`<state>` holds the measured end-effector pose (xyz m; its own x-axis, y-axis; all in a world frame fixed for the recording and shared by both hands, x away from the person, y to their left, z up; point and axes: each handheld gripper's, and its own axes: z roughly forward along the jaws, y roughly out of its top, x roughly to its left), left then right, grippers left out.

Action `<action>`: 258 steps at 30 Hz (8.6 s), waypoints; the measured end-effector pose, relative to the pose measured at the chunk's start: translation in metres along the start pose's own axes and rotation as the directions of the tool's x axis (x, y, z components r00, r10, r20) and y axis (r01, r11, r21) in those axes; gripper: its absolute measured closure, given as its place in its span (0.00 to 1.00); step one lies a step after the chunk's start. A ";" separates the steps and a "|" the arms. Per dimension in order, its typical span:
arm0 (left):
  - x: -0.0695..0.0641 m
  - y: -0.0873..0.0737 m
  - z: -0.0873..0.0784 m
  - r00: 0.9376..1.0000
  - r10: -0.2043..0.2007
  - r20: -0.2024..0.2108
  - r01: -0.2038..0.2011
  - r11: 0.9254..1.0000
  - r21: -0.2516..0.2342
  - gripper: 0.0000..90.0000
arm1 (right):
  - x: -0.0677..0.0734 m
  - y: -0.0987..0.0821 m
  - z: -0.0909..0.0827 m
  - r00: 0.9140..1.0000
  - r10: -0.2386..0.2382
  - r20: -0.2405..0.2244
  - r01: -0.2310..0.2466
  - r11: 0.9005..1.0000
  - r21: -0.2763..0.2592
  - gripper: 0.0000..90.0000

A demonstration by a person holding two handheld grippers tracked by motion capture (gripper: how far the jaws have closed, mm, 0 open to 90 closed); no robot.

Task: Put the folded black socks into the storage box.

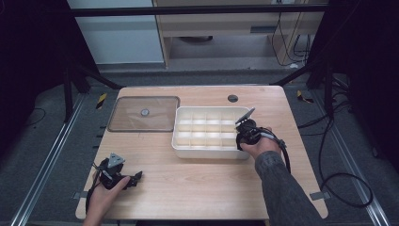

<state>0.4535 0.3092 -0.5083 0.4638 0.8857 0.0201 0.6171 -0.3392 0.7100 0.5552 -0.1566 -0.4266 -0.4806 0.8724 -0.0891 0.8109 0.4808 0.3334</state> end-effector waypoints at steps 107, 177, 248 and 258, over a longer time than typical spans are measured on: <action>-0.001 0.001 0.001 1.000 -0.018 -0.017 0.018 1.000 0.000 0.00 | -0.013 0.016 -0.032 0.997 0.006 -0.078 -0.014 0.994 -0.104 1.00; -0.001 0.001 0.001 1.000 -0.018 -0.016 0.018 1.000 -0.002 0.00 | -0.005 0.012 0.023 0.994 0.005 -0.113 0.004 0.997 0.080 1.00; 0.000 0.001 0.001 1.000 -0.013 -0.016 0.013 1.000 0.005 0.00 | -0.028 -0.020 -0.093 0.972 0.030 -0.231 -0.145 0.856 -0.497 1.00; -0.001 0.001 0.001 1.000 -0.013 -0.017 0.013 1.000 0.002 0.00 | -0.022 -0.032 -0.103 0.972 0.021 -0.236 -0.147 0.835 -0.530 1.00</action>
<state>0.4548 0.3078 -0.5085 0.4451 0.8952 0.0229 0.6241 -0.3284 0.7090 0.5054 -0.2007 -0.3383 -0.5285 0.8370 0.1417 0.5710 0.2269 0.7890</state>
